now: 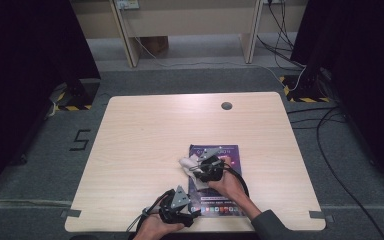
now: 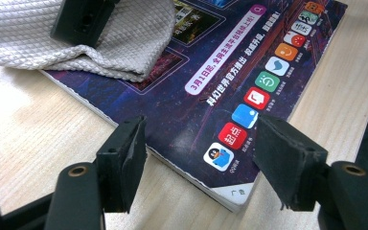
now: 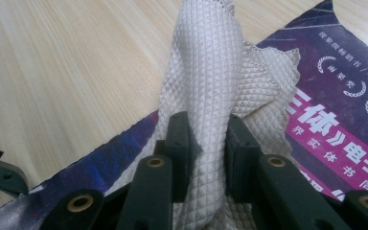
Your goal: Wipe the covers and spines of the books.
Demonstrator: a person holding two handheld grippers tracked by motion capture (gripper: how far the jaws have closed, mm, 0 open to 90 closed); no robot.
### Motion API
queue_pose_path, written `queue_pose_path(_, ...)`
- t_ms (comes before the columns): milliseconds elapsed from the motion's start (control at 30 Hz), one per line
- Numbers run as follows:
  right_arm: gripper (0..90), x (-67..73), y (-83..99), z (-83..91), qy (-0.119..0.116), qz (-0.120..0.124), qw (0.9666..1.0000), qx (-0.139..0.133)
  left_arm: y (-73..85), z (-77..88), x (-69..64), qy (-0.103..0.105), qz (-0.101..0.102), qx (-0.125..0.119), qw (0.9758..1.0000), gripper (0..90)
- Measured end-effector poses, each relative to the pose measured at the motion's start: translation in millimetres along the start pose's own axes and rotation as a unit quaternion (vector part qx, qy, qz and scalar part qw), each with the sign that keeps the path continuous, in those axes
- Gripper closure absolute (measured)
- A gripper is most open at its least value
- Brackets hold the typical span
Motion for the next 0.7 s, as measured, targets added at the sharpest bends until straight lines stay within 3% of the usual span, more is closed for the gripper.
queue_pose_path(200,75.6,-9.1,4.0,6.1,0.007,-0.015,0.9999,0.0,-0.2,-0.1,0.0,0.001,-0.002,0.001,1.0,35.3)
queue_pose_path(400,75.6,-29.1,17.9,24.0,0.036,-0.033,0.9988,-0.001,-0.4,-0.4,0.2,0.001,-0.004,0.0,1.0,35.3)
queue_pose_path(700,75.7,-65.2,52.1,63.7,0.088,-0.09,0.9919,-0.011,-0.8,-1.0,-0.5,-0.002,-0.005,0.0,1.0,35.2)
Point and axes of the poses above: each handheld gripper's, and its own axes: z roughly backward along the jaws, y roughly out of its underside, x roughly to its left, the point moved 2 cm from there along -z, roughly forward along the jaws, and after that the axes turned 7 degrees about -y, right-handed, at the moved point
